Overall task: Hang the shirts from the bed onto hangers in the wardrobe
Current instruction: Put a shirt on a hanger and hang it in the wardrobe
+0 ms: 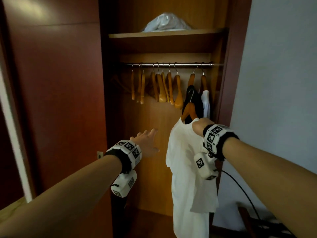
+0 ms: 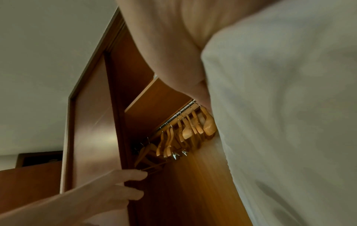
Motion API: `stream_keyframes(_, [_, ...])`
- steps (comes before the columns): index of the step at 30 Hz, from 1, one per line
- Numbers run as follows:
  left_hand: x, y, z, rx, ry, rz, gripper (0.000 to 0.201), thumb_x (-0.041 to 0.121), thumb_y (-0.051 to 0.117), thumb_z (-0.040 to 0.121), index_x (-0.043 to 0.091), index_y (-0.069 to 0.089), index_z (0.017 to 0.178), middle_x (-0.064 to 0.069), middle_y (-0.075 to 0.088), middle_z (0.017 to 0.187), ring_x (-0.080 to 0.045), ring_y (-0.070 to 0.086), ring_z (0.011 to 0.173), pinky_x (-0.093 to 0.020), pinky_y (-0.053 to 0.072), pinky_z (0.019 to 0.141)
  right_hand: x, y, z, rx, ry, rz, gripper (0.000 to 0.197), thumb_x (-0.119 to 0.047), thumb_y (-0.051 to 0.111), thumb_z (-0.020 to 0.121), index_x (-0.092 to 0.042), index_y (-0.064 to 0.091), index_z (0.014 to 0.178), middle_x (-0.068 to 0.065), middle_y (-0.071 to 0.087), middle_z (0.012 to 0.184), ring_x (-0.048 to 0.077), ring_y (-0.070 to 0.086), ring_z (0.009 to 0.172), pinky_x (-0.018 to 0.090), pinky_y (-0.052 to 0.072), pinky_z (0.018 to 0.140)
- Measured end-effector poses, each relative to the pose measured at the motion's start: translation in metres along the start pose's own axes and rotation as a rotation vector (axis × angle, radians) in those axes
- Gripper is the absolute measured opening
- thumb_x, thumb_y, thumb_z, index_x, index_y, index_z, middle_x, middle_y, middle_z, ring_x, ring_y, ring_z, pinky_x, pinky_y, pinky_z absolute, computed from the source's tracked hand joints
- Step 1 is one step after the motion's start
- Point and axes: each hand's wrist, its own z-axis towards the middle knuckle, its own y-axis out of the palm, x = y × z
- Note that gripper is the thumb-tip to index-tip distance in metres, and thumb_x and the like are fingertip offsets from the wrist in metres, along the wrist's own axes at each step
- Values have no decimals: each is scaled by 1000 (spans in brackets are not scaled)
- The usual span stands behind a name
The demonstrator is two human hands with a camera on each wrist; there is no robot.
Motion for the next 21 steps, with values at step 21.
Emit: stream_keyframes(21, [-14, -81, 244, 327, 320, 31, 84, 60, 57, 87, 30, 14, 153, -5, 16, 161, -30, 9, 150, -55, 16, 117, -118, -17, 154, 271, 44, -42, 44, -27, 32, 107, 1, 43, 140, 20, 40, 148, 34, 39, 137, 37, 32, 111])
